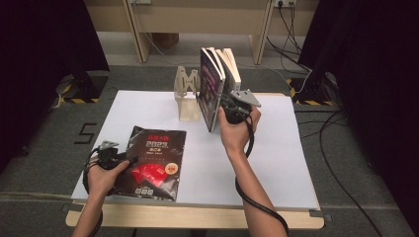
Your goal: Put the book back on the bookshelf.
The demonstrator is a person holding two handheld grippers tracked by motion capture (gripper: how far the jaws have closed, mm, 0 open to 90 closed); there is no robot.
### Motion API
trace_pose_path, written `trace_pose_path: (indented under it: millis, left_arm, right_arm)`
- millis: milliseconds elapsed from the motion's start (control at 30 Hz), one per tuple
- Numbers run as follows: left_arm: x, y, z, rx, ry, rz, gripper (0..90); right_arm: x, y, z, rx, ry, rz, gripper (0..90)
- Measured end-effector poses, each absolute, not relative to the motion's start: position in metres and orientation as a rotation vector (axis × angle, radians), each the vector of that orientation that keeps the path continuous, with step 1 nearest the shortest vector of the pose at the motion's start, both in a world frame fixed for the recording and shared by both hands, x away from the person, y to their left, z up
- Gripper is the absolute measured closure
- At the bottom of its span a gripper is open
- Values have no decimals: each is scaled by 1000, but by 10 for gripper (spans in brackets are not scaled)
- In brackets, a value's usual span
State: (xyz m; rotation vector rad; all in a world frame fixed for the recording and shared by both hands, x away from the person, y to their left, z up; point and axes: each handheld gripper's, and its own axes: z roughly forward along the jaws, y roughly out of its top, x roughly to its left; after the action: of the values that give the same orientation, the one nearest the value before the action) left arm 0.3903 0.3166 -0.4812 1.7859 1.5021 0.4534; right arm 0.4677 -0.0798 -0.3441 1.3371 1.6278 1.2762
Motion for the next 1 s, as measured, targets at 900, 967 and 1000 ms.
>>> trace_pose_path:
  millis: [900, 967, 1000]
  left_arm:
    - [393, 327, -485, 1765, 1556, 495, 410]
    - [393, 327, -485, 1764, 1557, 494, 409]
    - [393, 327, -485, 1764, 1557, 493, 410]
  right_arm:
    - [442, -114, -365, 1405, 1709, 1265, 607]
    - [441, -117, -367, 1406, 1711, 1257, 607]
    - [441, -119, -368, 1402, 1713, 1251, 606]
